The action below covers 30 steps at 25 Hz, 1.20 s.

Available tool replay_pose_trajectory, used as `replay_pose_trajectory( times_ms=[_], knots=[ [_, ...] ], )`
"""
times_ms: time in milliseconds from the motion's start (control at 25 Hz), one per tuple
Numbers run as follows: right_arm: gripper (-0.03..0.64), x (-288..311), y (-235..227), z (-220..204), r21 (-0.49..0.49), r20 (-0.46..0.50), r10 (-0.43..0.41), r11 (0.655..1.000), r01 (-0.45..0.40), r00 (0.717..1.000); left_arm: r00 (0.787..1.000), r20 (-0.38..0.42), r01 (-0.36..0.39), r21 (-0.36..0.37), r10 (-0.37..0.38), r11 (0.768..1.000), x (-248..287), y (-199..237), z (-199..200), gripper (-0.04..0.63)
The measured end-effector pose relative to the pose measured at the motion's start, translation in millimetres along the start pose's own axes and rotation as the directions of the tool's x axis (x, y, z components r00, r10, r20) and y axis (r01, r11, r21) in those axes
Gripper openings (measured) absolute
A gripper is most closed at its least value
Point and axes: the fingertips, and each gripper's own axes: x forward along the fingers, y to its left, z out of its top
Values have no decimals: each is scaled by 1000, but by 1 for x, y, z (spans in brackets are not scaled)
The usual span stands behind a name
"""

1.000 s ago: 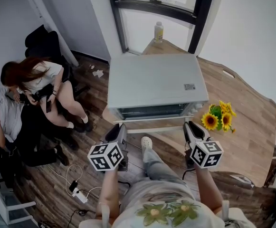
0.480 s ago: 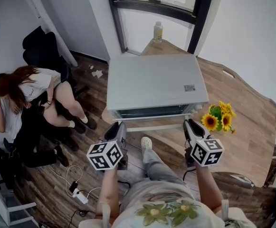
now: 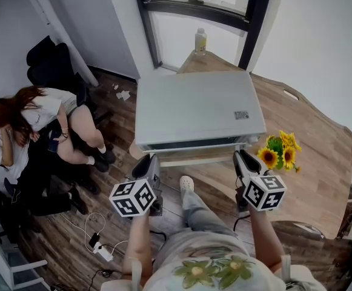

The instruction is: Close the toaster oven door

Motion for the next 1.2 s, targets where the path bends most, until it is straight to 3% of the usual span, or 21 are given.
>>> replay_pose_trajectory(
  times_ms=[1200],
  knots=[
    [78, 18, -4, 15, 24, 8, 26, 999, -27, 1000, 999, 50, -1, -15, 2, 1000, 16, 4, 16, 100]
  ],
)
